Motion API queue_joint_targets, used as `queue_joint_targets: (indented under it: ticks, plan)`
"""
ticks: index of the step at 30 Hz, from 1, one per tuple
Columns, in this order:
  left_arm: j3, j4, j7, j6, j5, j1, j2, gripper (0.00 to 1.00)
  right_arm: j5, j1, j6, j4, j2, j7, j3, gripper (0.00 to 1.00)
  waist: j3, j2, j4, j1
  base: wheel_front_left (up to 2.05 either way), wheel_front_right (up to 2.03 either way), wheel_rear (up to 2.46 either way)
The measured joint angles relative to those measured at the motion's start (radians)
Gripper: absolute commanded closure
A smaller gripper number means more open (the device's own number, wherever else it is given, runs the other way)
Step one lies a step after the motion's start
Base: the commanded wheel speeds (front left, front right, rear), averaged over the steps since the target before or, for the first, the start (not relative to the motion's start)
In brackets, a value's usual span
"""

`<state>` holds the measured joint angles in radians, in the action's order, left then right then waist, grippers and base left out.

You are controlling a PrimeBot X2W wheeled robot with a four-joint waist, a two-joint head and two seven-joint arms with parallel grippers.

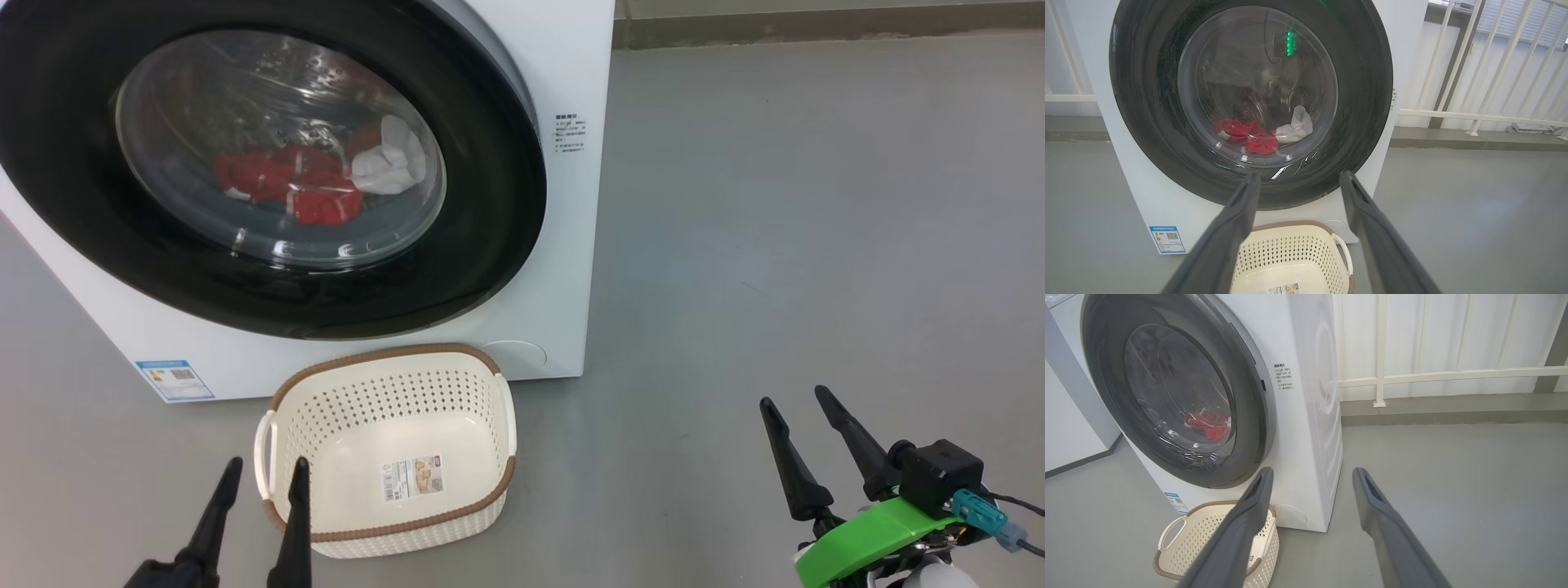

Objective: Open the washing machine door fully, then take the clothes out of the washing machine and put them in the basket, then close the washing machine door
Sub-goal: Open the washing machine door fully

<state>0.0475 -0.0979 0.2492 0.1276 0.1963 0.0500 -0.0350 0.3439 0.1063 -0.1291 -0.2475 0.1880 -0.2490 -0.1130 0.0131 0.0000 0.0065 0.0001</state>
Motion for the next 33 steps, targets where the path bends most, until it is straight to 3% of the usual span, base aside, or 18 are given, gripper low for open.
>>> queue_joint_targets:
  ticks: [26, 27, 28, 29, 30, 33]
  plan:
    - [-0.018, -0.002, 0.003, 0.000, 0.004, 0.013, 0.000, 0.00, -0.004, -0.004, 0.000, 0.006, -0.001, -0.001, 0.031, 0.00, 0.004, 0.0000, 0.007, 0.0000, 0.00, 0.00, 0.00]
    - [-0.017, -0.002, 0.003, 0.000, 0.008, 0.013, 0.000, 0.00, -0.004, -0.004, 0.000, 0.007, -0.001, -0.001, 0.031, 0.08, 0.006, 0.0000, 0.008, -0.0001, 0.00, 0.00, 0.00]
    - [-0.017, -0.002, 0.003, 0.000, 0.009, 0.013, 0.000, 0.00, -0.004, -0.004, 0.000, 0.008, -0.002, -0.001, 0.031, 0.64, 0.008, 0.0000, 0.009, 0.0000, 0.00, 0.00, 0.00]
    - [-0.017, -0.001, 0.003, 0.000, 0.009, 0.012, 0.000, 0.00, -0.003, -0.004, 0.000, 0.010, -0.002, -0.001, 0.030, 0.64, 0.010, 0.0000, 0.010, 0.0000, 0.00, 0.00, 0.00]
    - [-0.016, -0.001, 0.003, 0.000, 0.009, 0.012, 0.000, 0.00, -0.001, -0.003, 0.000, 0.011, -0.003, -0.001, 0.029, 1.00, 0.013, 0.0000, 0.011, 0.0000, 0.00, 0.00, 0.00]
    - [-0.015, 0.000, 0.003, 0.000, 0.009, 0.011, 0.000, 0.00, 0.004, 0.017, 0.000, 0.018, -0.004, -0.001, 0.029, 1.00, 0.025, 0.0000, 0.014, 0.0000, 0.00, 0.00, 0.00]
